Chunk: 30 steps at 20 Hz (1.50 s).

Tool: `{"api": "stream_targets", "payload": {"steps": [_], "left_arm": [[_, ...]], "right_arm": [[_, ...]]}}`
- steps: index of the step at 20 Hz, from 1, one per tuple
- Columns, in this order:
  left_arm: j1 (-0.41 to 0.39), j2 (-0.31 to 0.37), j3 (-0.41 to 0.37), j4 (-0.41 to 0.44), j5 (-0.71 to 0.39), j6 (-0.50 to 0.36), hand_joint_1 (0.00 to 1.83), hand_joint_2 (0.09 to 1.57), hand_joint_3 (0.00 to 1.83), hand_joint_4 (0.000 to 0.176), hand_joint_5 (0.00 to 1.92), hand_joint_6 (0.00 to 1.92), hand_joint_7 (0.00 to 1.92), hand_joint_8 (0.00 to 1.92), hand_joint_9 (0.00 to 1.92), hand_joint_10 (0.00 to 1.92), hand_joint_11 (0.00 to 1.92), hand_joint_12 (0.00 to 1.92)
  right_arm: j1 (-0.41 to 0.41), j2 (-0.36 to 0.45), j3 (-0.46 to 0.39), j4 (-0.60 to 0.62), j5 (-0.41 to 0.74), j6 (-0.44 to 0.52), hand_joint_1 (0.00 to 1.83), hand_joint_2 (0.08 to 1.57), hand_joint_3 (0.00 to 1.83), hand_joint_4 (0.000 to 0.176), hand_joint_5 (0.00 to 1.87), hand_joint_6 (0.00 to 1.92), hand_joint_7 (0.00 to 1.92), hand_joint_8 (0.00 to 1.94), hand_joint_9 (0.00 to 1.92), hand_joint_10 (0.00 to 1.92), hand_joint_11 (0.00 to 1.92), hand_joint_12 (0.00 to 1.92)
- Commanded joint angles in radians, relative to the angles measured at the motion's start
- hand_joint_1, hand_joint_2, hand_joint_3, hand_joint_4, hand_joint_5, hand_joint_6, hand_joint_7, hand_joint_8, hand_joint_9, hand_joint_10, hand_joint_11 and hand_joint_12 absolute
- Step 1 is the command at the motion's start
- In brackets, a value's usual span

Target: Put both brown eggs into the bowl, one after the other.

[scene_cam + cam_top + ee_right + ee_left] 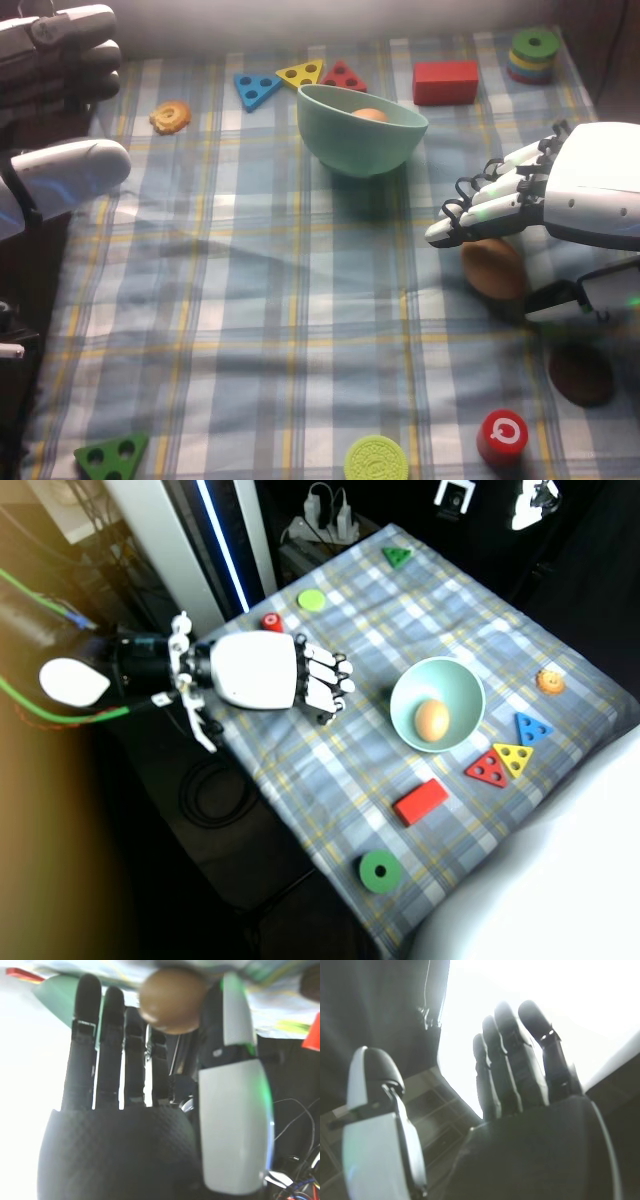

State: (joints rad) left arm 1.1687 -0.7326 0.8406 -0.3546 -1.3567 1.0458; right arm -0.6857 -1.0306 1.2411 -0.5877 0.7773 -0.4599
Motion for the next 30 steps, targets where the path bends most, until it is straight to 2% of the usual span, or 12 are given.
{"api": "stream_targets", "payload": {"steps": [1,2,4,6,7,8,11,15,19,21,28,30], "left_arm": [[-0.004,0.001,0.004,0.004,-0.132,-0.015,0.93,0.88,0.0,0.0,0.59,0.0,0.66,0.0,0.57,0.33,0.19,1.39],[-0.004,0.0,0.004,0.001,-0.132,-0.015,0.92,0.88,0.0,0.0,0.6,0.0,0.67,0.0,0.52,0.47,0.2,1.4],[-0.004,-0.001,0.005,0.0,-0.132,-0.015,0.92,0.88,0.0,0.0,0.61,0.0,0.68,0.0,0.46,0.6,0.18,1.4],[-0.004,-0.003,0.004,0.0,-0.132,-0.015,0.92,0.87,0.0,0.001,0.61,0.0,0.68,0.0,0.42,0.66,0.16,1.41],[-0.004,-0.004,0.004,-0.001,-0.132,-0.015,0.93,0.86,0.0,0.0,0.62,0.0,0.69,0.01,0.43,0.66,0.15,1.4],[-0.004,-0.006,0.005,-0.001,-0.132,-0.015,0.93,0.87,0.0,0.0,0.62,0.0,0.69,0.01,0.42,0.66,0.14,1.39],[-0.004,-0.007,0.005,-0.002,-0.131,-0.015,0.94,0.86,0.0,0.0,0.64,0.0,0.7,0.0,0.44,0.62,0.16,1.31],[-0.004,-0.006,0.005,-0.002,-0.132,-0.017,0.94,0.85,0.0,0.0,0.67,0.0,0.71,0.0,0.48,0.56,0.14,1.3],[-0.004,-0.01,0.006,-0.002,-0.132,-0.018,0.93,0.84,0.0,0.0,0.68,0.0,0.73,0.01,0.51,0.57,0.1,1.25],[-0.004,-0.013,0.008,-0.003,-0.13,-0.02,0.98,0.83,0.0,0.0,0.68,0.0,0.72,0.0,0.49,0.58,0.1,1.28],[-0.007,-0.028,0.027,-0.001,-0.114,-0.038,0.99,0.82,0.0,0.0,0.68,0.0,0.71,0.0,0.53,0.39,0.09,1.4],[-0.01,-0.031,0.03,0.002,-0.105,-0.039,0.93,0.84,0.0,0.0,0.68,0.0,0.72,0.0,0.55,0.37,0.07,1.36]], "right_arm": [[0.011,-0.005,0.005,0.036,0.095,0.004,1.1,0.98,0.0,0.0,0.65,0.0,0.82,0.03,0.92,0.04,0.63,1.1],[0.011,-0.011,0.006,0.037,0.095,0.004,1.15,0.96,0.0,0.0,0.72,0.01,0.95,0.06,1.02,0.1,0.68,1.25],[0.013,-0.015,0.007,0.038,0.095,0.004,1.14,0.98,0.0,0.0,0.82,0.0,1.06,0.42,0.83,1.21,0.71,1.69],[0.015,-0.014,0.009,0.046,0.095,0.004,1.24,0.99,0.0,0.0,0.94,0.01,0.97,0.93,0.82,1.5,0.81,1.78],[0.015,-0.013,0.01,0.05,0.095,0.004,1.26,1.08,0.0,0.0,0.98,0.73,1.0,0.98,0.89,1.49,0.9,1.76],[0.015,-0.011,0.01,0.054,0.096,0.004,1.25,1.12,0.0,0.0,0.92,0.99,0.95,1.06,0.94,1.36,0.93,1.64],[0.019,-0.009,0.01,0.056,0.098,0.004,1.26,1.12,0.0,0.0,0.85,0.94,1.08,1.02,1.19,0.82,1.01,1.29],[0.036,-0.008,0.018,0.077,0.115,0.004,1.27,1.11,0.0,0.0,0.88,0.9,1.1,0.99,1.28,0.6,1.06,1.19],[0.059,0.002,0.022,0.218,0.197,-0.089,1.23,1.2,0.0,0.0,0.79,1.0,0.87,1.43,0.82,1.56,0.86,1.85],[0.084,-0.008,0.035,0.293,0.206,-0.162,1.26,1.13,0.0,0.0,0.94,0.83,1.0,1.19,0.9,1.18,0.79,1.45],[0.244,-0.153,0.184,0.326,0.097,-0.181,1.26,1.08,0.0,0.0,0.98,0.85,1.15,0.83,0.85,0.7,0.24,1.33],[0.276,-0.176,0.206,0.325,0.073,-0.188,1.38,1.06,0.0,0.0,0.98,0.84,1.17,0.61,1.08,1.03,0.83,1.31]]}}
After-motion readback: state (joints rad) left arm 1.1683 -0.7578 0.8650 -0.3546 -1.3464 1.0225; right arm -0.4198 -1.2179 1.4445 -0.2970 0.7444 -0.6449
